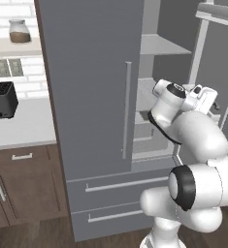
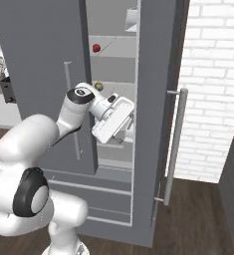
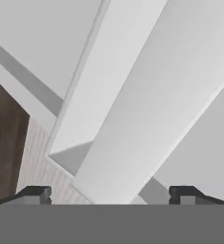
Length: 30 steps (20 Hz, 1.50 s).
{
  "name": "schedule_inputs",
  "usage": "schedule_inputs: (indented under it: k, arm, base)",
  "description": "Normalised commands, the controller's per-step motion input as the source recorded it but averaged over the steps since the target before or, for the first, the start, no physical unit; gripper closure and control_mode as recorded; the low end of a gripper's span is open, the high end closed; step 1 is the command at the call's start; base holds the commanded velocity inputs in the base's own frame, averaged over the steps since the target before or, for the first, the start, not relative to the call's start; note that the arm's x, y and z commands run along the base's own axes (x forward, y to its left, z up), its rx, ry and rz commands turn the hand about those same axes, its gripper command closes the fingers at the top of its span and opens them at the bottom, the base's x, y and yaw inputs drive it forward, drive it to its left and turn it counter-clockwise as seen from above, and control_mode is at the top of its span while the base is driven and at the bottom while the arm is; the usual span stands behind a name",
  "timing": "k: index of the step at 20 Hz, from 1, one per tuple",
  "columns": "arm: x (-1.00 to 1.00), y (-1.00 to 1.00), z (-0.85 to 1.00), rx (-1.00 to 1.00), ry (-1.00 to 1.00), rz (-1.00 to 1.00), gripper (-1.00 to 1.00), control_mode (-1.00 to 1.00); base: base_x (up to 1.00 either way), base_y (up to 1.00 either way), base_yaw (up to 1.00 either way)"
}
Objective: Take the strawberry from the fridge and place it on top of the pancake, located on the dining counter.
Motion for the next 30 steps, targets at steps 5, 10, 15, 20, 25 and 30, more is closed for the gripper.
schedule_inputs:
  k: [5,10,15,20,25,30]
  arm:
    - [-0.07,-0.64,0.00,0.00,0.05,-0.06,-1.00,-1.00]
    - [0.00,-0.30,0.00,0.00,0.00,0.00,-1.00,-1.00]
    - [-0.06,0.12,0.00,0.00,0.00,0.00,-1.00,-1.00]
    - [-0.11,0.59,0.00,-0.02,-0.01,0.00,-1.00,-1.00]
    - [0.01,0.68,-0.06,0.07,-0.13,-0.06,-1.00,-1.00]
    - [0.03,0.69,-0.18,0.38,-0.33,-0.14,-1.00,-1.00]
  base:
    - [0.00,0.00,0.00]
    - [0.00,0.00,0.00]
    - [0.00,0.00,0.00]
    - [0.00,0.00,0.00]
    - [0.00,0.00,0.00]
    - [0.00,0.00,0.00]
